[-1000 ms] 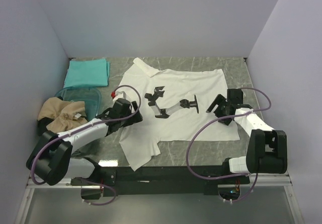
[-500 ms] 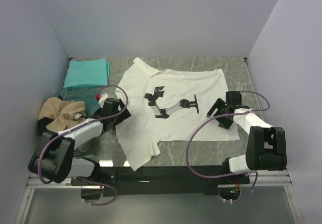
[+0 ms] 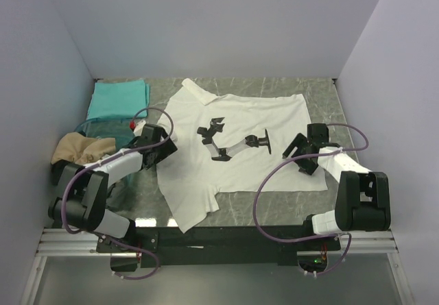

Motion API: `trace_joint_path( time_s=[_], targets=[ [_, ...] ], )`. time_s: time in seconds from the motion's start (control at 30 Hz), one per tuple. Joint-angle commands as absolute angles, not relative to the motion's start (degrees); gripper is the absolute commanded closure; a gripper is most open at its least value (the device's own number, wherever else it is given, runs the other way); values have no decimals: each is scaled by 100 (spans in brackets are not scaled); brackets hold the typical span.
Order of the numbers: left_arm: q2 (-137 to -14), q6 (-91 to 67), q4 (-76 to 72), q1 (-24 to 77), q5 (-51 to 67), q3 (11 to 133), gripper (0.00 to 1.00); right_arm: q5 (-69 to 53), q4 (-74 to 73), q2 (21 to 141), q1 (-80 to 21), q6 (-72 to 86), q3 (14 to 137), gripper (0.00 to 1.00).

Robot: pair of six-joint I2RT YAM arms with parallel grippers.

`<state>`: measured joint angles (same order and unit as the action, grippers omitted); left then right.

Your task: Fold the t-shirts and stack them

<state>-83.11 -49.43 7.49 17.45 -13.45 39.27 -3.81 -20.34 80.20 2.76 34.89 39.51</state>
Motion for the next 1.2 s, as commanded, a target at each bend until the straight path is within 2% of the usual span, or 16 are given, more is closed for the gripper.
trace_joint_path(
  time_s=[0.0, 0.13, 0.33, 0.5, 0.8, 1.0, 1.17],
  targets=[
    [-8061, -5159, 1642, 1828, -1555, 4139, 1, -27, -2285, 7736, 264, 3524, 4061, 14],
    [-7542, -5107, 1925, 2240, -2012, 4498, 1, -17, -2416, 7427, 264, 3481, 4262, 13],
    [-7418, -5010, 2223, 2504, -2355, 5132, 1, 237, -2654, 7041, 264, 3489, 4368, 13],
    [-7479, -4904, 1750, 2637, -1978, 5080, 1, 211, -2628, 6882, 264, 3481, 4307, 12],
    [-8892, -4702, 1100, 2558, -1661, 5448, 0, 228, -2285, 7618, 264, 3410, 4535, 11],
    [-9842, -4693, 914, 2092, -1126, 5853, 0, 536, -2303, 8112, 264, 3472, 4623, 11],
    [-10116, -4737, 975, 1846, -1090, 5783, 1, 746, -2364, 8472, 272, 3682, 4386, 12]
  ],
)
